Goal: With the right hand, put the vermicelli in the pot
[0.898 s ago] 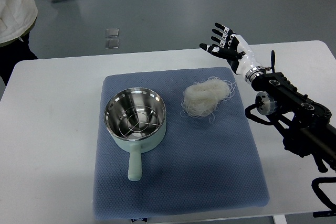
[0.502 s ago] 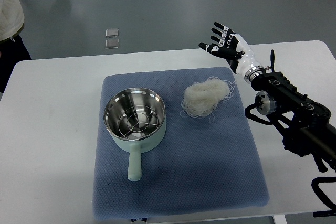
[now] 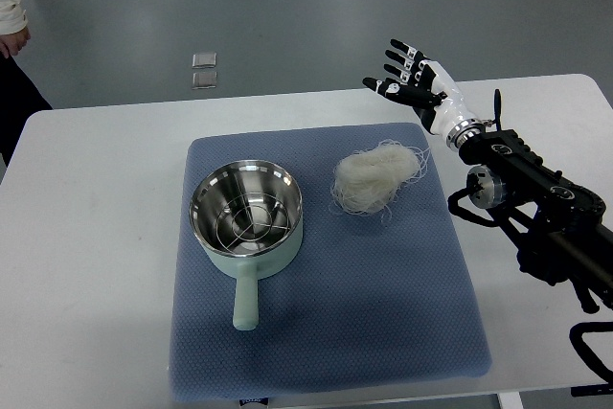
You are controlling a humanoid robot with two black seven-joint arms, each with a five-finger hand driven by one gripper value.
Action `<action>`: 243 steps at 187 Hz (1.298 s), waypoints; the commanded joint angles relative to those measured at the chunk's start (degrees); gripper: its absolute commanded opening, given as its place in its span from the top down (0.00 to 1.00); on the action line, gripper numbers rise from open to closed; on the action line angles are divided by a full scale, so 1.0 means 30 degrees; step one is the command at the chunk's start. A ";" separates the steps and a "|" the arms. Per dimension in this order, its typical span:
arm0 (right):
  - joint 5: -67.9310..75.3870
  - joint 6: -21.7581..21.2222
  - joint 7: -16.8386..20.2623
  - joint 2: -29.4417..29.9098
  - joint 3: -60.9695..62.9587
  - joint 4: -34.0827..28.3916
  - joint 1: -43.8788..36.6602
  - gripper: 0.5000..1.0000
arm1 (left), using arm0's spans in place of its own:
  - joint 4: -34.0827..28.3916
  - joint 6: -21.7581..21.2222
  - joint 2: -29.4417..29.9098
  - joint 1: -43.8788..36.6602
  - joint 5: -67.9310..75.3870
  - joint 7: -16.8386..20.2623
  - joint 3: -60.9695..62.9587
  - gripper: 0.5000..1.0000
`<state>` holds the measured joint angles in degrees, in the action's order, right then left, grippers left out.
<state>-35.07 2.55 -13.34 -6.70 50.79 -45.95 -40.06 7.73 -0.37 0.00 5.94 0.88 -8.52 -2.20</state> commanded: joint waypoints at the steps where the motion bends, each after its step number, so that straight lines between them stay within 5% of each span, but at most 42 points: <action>1: 0.0000 0.0001 0.0022 -0.0023 -0.0085 0.0024 -0.0329 0.15 | 0.0001 0.0005 0.0000 0.0012 0.0000 -0.0002 0.0001 0.00; 200: -0.0352 -0.0028 0.0022 -0.0140 -0.0378 0.0054 -0.0534 0.15 | 0.0001 0.0005 0.0000 0.0012 0.0000 -0.0002 -0.0028 0.00; 243: -0.1404 -0.1024 -0.0007 -0.1136 -0.2486 -0.0122 -0.1676 0.15 | 0.0206 0.0005 0.0000 -0.0017 0.0000 -0.0002 -0.0028 0.00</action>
<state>-36.85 0.93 -13.27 -8.40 46.49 -46.01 -42.74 8.07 -0.35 0.00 5.89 0.88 -8.52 -2.31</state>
